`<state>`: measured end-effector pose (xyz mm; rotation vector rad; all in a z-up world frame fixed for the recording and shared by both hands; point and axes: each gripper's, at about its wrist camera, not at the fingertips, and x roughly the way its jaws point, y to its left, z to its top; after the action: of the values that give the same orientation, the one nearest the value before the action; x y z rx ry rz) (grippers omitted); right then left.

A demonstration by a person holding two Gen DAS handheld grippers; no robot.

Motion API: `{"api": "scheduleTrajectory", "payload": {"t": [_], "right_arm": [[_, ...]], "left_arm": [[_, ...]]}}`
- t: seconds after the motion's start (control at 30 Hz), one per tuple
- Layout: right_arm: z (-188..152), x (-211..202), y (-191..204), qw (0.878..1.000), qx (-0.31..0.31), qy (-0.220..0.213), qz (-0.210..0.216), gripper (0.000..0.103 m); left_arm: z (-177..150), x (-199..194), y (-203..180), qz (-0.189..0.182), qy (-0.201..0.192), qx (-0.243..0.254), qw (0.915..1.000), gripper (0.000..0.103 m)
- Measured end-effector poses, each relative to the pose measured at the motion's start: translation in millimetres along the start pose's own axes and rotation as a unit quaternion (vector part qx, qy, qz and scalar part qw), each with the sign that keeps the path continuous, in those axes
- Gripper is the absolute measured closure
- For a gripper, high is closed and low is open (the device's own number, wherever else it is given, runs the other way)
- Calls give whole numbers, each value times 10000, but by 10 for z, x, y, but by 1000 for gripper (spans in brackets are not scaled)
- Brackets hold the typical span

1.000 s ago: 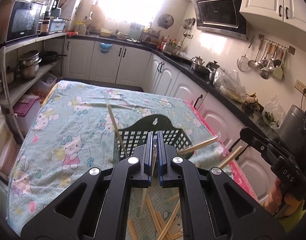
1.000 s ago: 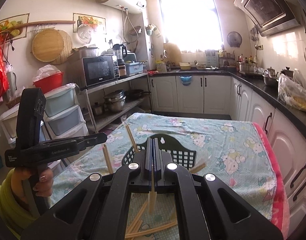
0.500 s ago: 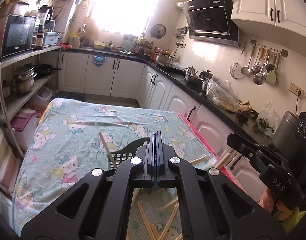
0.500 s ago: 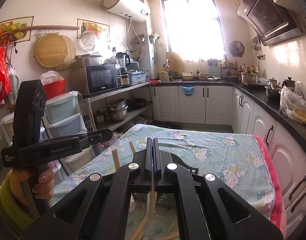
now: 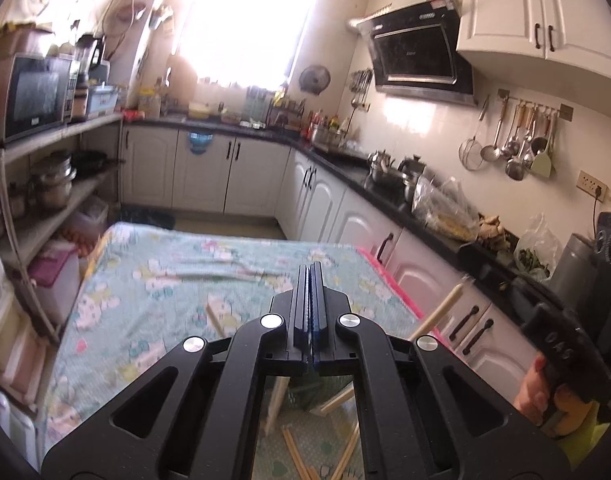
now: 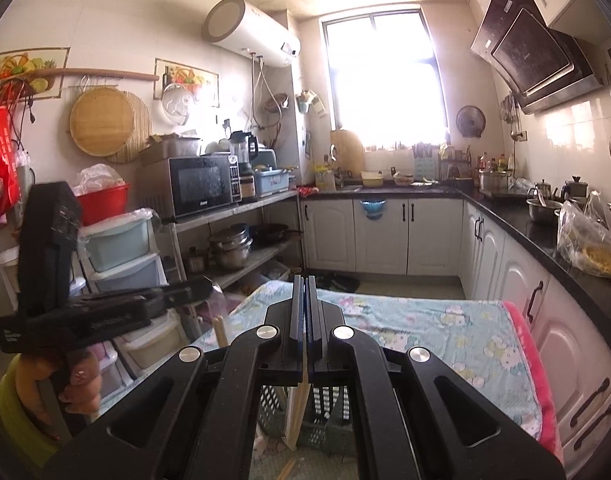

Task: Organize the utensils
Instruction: 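Lift the left tool's chopsticks toward the green holder while the right tool carries its chopstick there, then lower the left tool's chopsticks into the holder while the right tool lowers its chopstick in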

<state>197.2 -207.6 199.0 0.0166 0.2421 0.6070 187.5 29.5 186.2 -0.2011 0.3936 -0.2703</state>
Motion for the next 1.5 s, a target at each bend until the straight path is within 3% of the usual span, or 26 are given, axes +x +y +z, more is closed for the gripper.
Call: {"api": "scheduleTrajectory", "payload": {"t": [0.27, 0.6, 1.5], "right_arm": [[152, 90, -51, 9998, 44, -189, -88, 102], [241, 190, -78, 9992, 111, -362, -159, 102], [-162, 575, -210, 9983, 485, -23, -331, 102]], "left_arm": [[311, -60, -86, -27, -363, 97, 9993, 103], [471, 118, -112, 121, -490, 144, 9986, 103], [-96, 692, 262, 5, 186, -437, 9989, 103]]}}
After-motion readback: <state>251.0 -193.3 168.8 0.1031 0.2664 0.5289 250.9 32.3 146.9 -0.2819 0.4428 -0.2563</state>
